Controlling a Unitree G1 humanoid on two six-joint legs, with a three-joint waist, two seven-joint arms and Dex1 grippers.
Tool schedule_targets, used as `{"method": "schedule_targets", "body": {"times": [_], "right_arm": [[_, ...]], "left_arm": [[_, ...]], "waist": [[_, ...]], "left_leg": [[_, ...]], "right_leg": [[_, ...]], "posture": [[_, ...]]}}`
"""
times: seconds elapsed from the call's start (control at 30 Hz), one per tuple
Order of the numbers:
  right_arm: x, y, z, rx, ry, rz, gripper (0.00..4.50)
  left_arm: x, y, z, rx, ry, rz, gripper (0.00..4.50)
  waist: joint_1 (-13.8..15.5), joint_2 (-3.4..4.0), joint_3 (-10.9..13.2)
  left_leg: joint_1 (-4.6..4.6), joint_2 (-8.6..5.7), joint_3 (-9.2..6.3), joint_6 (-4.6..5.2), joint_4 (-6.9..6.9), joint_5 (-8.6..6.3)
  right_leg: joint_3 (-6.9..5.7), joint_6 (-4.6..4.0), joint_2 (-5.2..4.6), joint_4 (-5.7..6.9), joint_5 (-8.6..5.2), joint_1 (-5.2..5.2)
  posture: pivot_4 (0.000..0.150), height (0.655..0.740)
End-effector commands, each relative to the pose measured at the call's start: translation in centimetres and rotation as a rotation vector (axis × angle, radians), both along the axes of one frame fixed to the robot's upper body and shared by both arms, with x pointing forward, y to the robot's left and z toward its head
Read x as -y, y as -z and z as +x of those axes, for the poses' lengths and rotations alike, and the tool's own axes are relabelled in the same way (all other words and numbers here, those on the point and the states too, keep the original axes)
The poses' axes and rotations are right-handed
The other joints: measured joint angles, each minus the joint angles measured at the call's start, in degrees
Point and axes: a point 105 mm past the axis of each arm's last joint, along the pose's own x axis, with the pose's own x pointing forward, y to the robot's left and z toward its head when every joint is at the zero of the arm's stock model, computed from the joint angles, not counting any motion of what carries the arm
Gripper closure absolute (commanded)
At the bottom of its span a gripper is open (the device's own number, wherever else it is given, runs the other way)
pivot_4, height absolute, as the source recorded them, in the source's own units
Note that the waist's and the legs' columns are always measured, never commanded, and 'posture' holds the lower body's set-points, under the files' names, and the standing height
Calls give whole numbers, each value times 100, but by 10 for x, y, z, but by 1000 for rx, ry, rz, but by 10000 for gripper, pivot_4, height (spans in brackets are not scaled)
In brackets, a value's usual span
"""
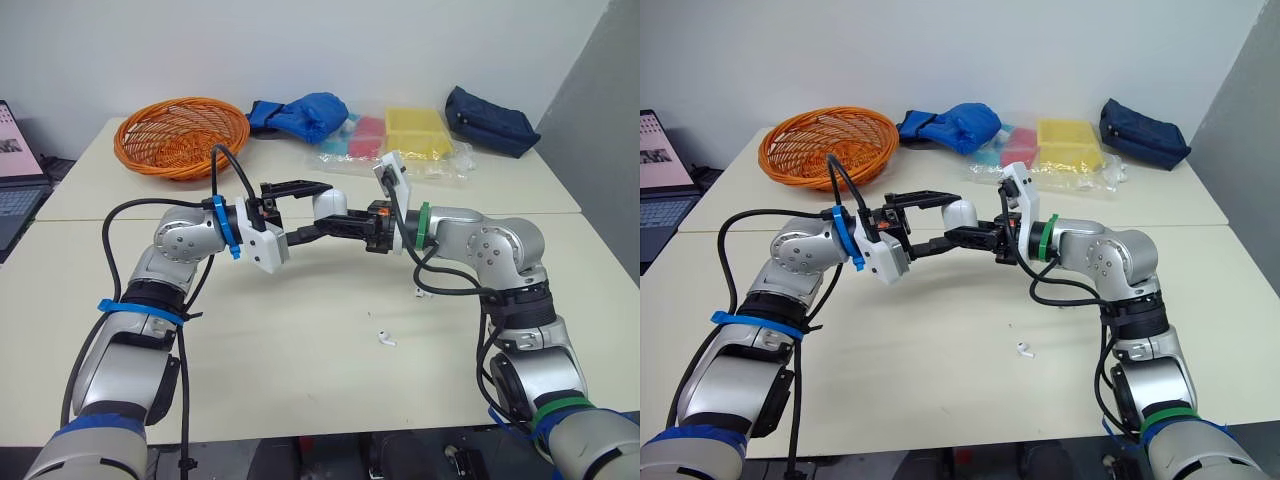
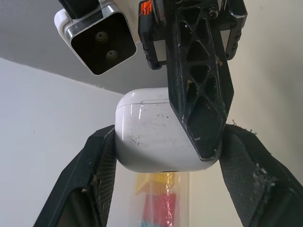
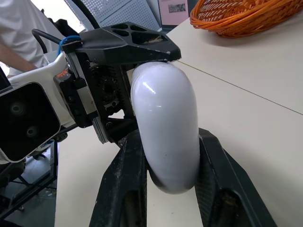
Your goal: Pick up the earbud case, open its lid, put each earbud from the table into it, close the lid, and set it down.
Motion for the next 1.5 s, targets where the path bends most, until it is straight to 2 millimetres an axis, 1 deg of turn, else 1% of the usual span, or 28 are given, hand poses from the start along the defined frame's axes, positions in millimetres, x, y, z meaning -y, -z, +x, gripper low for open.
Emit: {"method": "schedule_targets", "body": {"times": [0.03,0.1,0.17,0.23,0.27,0.3,0.4,0.5,0.53,0.6,0.67,0.7,0.73,0.77,0.83,0.87,0.9,0.93,1.0,1.03,1.07,1.13,1.23,1.3,1.37,1.5], "right_arm": [[4,-18,3,52,16,37,36111],[6,-21,4,55,20,45,36111],[7,-22,5,58,25,51,36111],[8,-23,5,60,28,54,36330],[8,-24,6,61,28,55,36330],[8,-24,6,61,29,58,36330],[10,-25,6,56,33,69,36331],[18,-20,10,108,61,14,36331],[24,-16,13,166,79,-48,36331],[30,-10,16,232,89,-121,36332],[38,-3,17,321,86,-237,36333],[40,-1,16,357,78,-282,36333],[42,1,17,380,71,-310,36333],[42,4,16,433,55,-367,36333],[42,8,16,492,32,-429,36333],[40,8,16,503,23,-438,36333],[32,7,13,492,-3,-418,36333],[25,6,10,484,-23,-404,36333],[18,7,8,480,-49,-400,36333],[17,7,8,482,-50,-401,36333],[16,7,9,480,-50,-400,36333],[14,7,8,481,-54,-398,36333],[13,7,7,481,-59,-395,36333],[11,7,5,478,-66,-391,36333],[10,9,2,477,-71,-390,36333],[9,9,-1,481,-76,-394,36333]], "left_arm": [[4,-15,-7,72,35,-8,17317],[6,-17,-8,71,43,-14,17317],[7,-21,-10,71,55,-27,9918],[7,-22,-12,65,65,-23,4598],[6,-21,-13,59,67,-17,919],[5,-22,-13,57,66,-14,2],[2,-23,-12,40,60,2,0],[-5,-32,-15,-35,71,18,0],[-7,-38,-13,-111,64,10,0],[-8,-45,-11,-207,66,-1,0],[-10,-47,-4,-480,13,82,0],[-11,-48,-4,-574,-9,115,0],[-11,-49,-5,-634,-24,134,0],[-9,-53,-3,-724,-53,132,0],[-7,-57,-2,-837,-90,122,0],[-6,-55,-6,-875,-97,167,0],[-1,-51,-8,-906,-104,230,0],[2,-48,-9,-930,-111,273,0],[12,-52,-9,-917,-75,287,0],[11,-48,-8,-914,-91,323,0],[10,-44,-6,-911,-102,347,1873],[6,-36,-10,-956,-102,398,5057],[8,-33,-10,-953,-102,404,13691],[9,-32,-1,-937,-148,374,19895],[9,-30,4,-939,-173,364,19895],[9,-29,7,-941,-176,366,19895]], "waist": [[-1,0,0],[-1,0,0],[0,0,0],[1,0,0],[1,0,0],[-3,0,0],[-8,1,1],[-7,2,1],[-6,3,2],[-3,3,2],[-5,2,3],[-6,2,3],[-14,2,3],[-16,3,4],[-16,4,4],[-14,4,4],[-21,5,4],[-30,5,4],[-43,5,5],[-42,6,5],[-43,7,5],[-42,7,5],[-32,7,6],[-9,7,6],[-2,7,6],[-5,7,5]], "left_leg": [[0,0,-1,0,0,0],[0,1,-2,0,0,0],[0,1,-2,0,0,0],[-2,0,-3,0,0,0],[-2,0,-1,0,0,0],[-1,-1,1,0,0,0],[1,2,0,0,-1,0],[0,3,-3,0,-1,0],[-2,2,-4,0,-1,0],[-3,-2,0,0,0,0],[-3,-4,0,0,0,0],[-9,-4,-4,0,2,0],[-24,-4,-14,0,6,0],[-33,-4,-13,0,6,0],[-47,-4,-14,0,5,0],[-64,-4,-17,1,8,0],[-72,-4,-16,1,8,0],[-74,-3,-17,1,8,0],[-75,-2,-20,1,8,0],[-78,-2,-24,1,8,1],[-81,-1,-26,1,8,1],[-79,-1,-25,1,8,1],[-81,-2,-26,1,9,1],[-82,-3,-26,1,10,1],[-82,-4,-27,1,12,1],[-82,-4,-28,1,14,1]], "right_leg": [[0,0,0,0,0,0],[0,0,0,0,0,0],[0,0,1,0,0,0],[0,0,0,-1,0,0],[1,0,-1,-1,0,0],[1,0,-1,-1,0,0],[1,0,1,0,0,-1],[1,0,3,1,0,-1],[1,0,2,0,0,-1],[-2,0,1,-2,-1,-3],[-4,1,0,-4,-1,-3],[-4,1,2,-4,-1,-6],[-7,2,5,-3,-1,-18],[-8,2,7,-2,-1,-33],[-10,2,9,2,-2,-49],[-10,2,11,4,-1,-68],[-11,1,11,6,-1,-78],[-11,1,14,7,-1,-82],[-10,0,21,7,-1,-85],[-11,0,22,7,-1,-88],[-11,-1,22,7,-1,-90],[-9,-9,22,7,1,-90],[-8,-13,20,7,2,-91],[-7,-13,18,7,2,-90],[-6,-12,17,8,2,-89],[-7,-12,17,10,2,-89]], "posture": [[1500,7400],[1500,7400],[1500,7400],[1500,7400],[1500,7400],[1500,7400],[1500,7400],[1500,7400],[1500,7400],[1500,7400],[1500,7400],[1500,7400],[1500,7400],[1500,7400],[1500,7400],[1500,7400],[1500,7400],[1500,7400],[1500,7400],[1500,7400],[1500,7400],[1500,7400],[1500,7400],[1500,7400],[1500,7400],[1500,7400]]}}
